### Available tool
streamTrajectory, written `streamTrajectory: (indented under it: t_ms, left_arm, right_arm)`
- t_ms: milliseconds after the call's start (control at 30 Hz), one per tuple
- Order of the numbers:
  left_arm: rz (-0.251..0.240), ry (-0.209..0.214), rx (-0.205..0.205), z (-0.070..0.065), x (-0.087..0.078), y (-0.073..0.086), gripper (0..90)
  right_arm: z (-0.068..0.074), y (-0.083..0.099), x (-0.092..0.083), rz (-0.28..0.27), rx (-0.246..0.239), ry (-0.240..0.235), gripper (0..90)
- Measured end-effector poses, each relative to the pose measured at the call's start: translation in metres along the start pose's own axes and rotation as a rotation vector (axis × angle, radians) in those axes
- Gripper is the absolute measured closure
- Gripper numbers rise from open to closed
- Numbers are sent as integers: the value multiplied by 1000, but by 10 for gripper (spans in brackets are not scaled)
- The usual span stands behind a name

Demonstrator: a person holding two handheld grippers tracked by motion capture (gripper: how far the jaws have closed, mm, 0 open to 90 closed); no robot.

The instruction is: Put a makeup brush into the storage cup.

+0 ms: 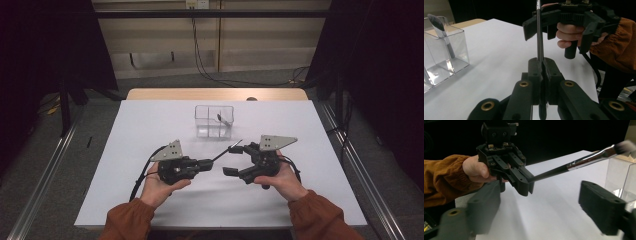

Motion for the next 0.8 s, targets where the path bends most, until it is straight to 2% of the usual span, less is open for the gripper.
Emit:
streamTrajectory:
  t_ms: [100, 367, 500, 733, 800]
  left_arm:
    - [2, -1, 2, 0, 0, 1, 853]
    - [20, 13, 12, -4, 5, 6, 852]
    - [25, 18, 22, -5, 7, 7, 852]
    - [36, 37, 36, -6, 10, 9, 851]
    - [41, 30, 39, -7, 11, 9, 849]
  right_arm:
    - [-2, 1, 0, -2, 5, -3, 316]
    - [-4, 1, -2, -38, 14, -12, 582]
    - [-5, 2, -3, -50, 27, -14, 666]
    - [-7, 2, -5, -86, 63, -35, 748]
    - [-7, 2, -6, -92, 70, -44, 780]
Point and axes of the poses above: each handheld gripper's, and its own axes: x roughly forward along the jaws, y roughly out of its underside, z roughly to its left, the point moved 1 cm from there along x, roughly forward along the jaws, and after that the axes turned 14 degrees about -y, right-handed, at the moved point
